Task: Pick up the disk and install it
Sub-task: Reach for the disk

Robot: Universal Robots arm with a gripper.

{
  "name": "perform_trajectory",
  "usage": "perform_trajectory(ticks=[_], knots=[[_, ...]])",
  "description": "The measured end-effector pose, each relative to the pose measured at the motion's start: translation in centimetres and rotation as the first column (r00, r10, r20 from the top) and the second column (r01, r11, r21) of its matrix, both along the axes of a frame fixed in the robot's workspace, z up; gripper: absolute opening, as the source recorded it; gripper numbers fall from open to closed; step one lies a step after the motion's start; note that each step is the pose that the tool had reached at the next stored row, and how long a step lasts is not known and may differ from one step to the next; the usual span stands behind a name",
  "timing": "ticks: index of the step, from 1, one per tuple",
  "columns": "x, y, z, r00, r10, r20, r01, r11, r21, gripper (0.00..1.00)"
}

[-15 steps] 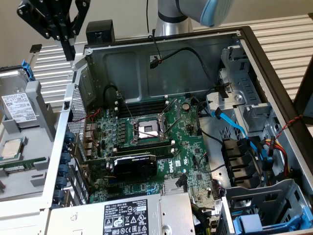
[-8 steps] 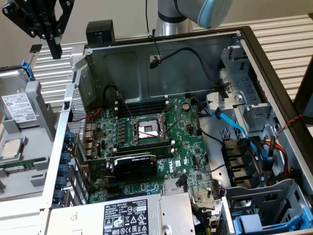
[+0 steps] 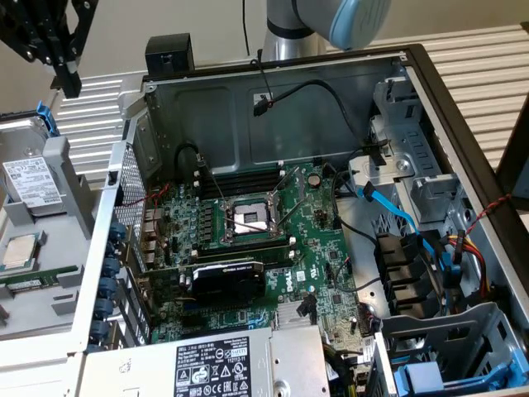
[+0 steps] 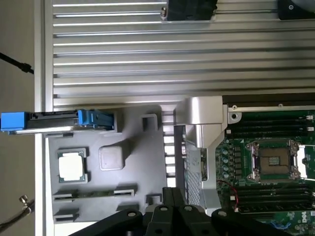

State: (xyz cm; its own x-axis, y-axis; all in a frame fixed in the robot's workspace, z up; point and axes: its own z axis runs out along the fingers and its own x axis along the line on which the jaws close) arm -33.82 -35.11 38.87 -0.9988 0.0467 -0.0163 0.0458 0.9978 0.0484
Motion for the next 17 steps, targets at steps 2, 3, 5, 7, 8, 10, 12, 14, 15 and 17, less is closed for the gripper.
perform_trajectory(ticks=[2,3,5,7,8,10,12,14,15,17], knots=[[-0.7,0.31,-0.04,1.0,0.0,0.0,0.0,1.0,0.0,0.11],[-1.1,0.47,-0.05,1.0,0.0,-0.0001,0.0,1.0,-0.0001,0.11],[-1.9,0.73,-0.11,1.0,0.0,-0.0001,0.0,1.0,-0.0001,0.11],[-2.7,0.92,-0.15,1.0,0.0,-0.0002,0.0,1.0,0.0,0.11],[-3.1,0.99,-0.16,1.0,0.0,-0.0004,0.0,1.0,0.0,0.11],[-3.8,1.14,-0.18,1.0,0.0,-0.0008,0.0,1.0,0.0,0.11],[-4.6,1.37,-0.21,1.0,0.0,-0.0009,0.0,1.0,0.0,0.11],[-5.2,1.71,-0.22,1.0,0.0,-0.001,0.0,1.0,0.0,0.11],[-5.4,1.89,-0.24,1.0,0.0,-0.0011,0.0,1.0,0.0,0.11],[-6.0,2.25,-0.26,1.0,0.0,-0.0011,0.0,1.0,0.0,0.11]])
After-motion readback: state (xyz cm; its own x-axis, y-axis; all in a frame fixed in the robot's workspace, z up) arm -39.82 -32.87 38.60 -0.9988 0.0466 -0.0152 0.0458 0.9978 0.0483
